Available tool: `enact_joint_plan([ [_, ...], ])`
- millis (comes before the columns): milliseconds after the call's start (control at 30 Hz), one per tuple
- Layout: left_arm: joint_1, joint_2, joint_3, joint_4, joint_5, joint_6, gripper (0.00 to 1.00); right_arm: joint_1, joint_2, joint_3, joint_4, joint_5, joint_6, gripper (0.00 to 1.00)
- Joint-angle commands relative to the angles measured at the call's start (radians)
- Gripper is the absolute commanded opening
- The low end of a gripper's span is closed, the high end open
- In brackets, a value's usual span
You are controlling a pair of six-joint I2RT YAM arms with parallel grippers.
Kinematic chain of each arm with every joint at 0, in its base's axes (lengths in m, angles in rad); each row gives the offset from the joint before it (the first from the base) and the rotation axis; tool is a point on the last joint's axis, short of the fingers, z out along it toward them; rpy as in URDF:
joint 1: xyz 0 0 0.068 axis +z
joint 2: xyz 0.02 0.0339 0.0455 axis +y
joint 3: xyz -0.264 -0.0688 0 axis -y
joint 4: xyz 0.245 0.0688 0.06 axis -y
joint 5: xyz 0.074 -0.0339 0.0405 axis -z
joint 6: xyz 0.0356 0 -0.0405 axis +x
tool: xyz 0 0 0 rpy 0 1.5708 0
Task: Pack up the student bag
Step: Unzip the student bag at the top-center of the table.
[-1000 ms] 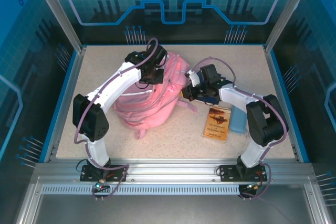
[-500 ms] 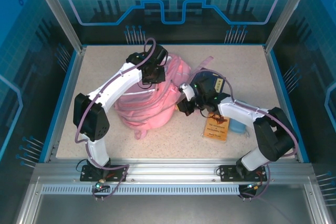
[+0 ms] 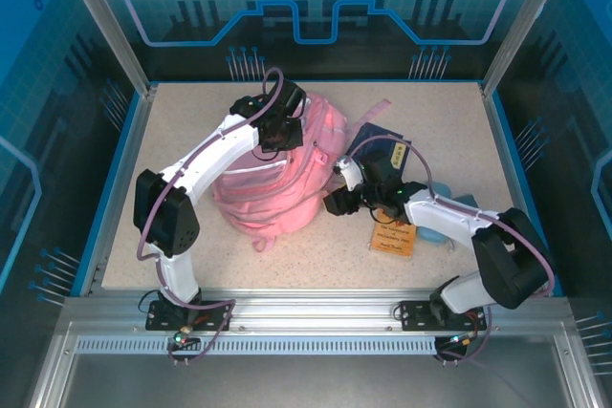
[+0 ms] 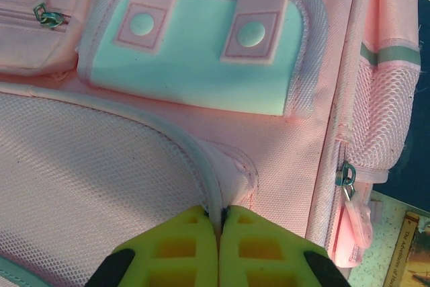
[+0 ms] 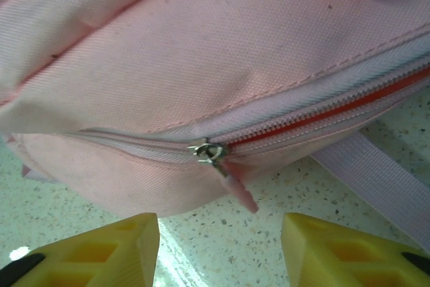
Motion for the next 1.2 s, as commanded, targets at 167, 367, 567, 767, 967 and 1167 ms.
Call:
enact_joint_plan([
  [167, 0.008, -0.011, 0.015, 0.050, 0.013, -0.016, 0.00, 0.000, 0.113, 0.108, 0.008, 0.030, -0.061, 0.55],
  [367, 0.009, -0.011, 0.017, 0.053, 0.002, -0.029, 0.00, 0.005, 0.151, 0.166, -0.017, -0.015, -0.093, 0.25],
  [567, 0.020, -0.011, 0.000, 0.116, -0.031, -0.108, 0.00, 0.106, 0.090, 0.104, -0.030, 0.064, -0.074, 0.06],
  [767, 0.032, -0.002, -0.036, 0.184, -0.034, -0.183, 0.00, 0.234, 0.070, 0.028, 0.055, 0.139, -0.014, 0.00],
  [967, 0.058, -0.034, -0.082, 0.167, -0.035, -0.167, 0.00, 0.179, 0.016, -0.013, 0.100, 0.220, 0.060, 0.00],
  [1167, 0.098, -0.209, -0.273, 0.143, -0.142, -0.221, 0.00, 0.053, 0.067, 0.094, 0.005, 0.158, 0.082, 0.00],
])
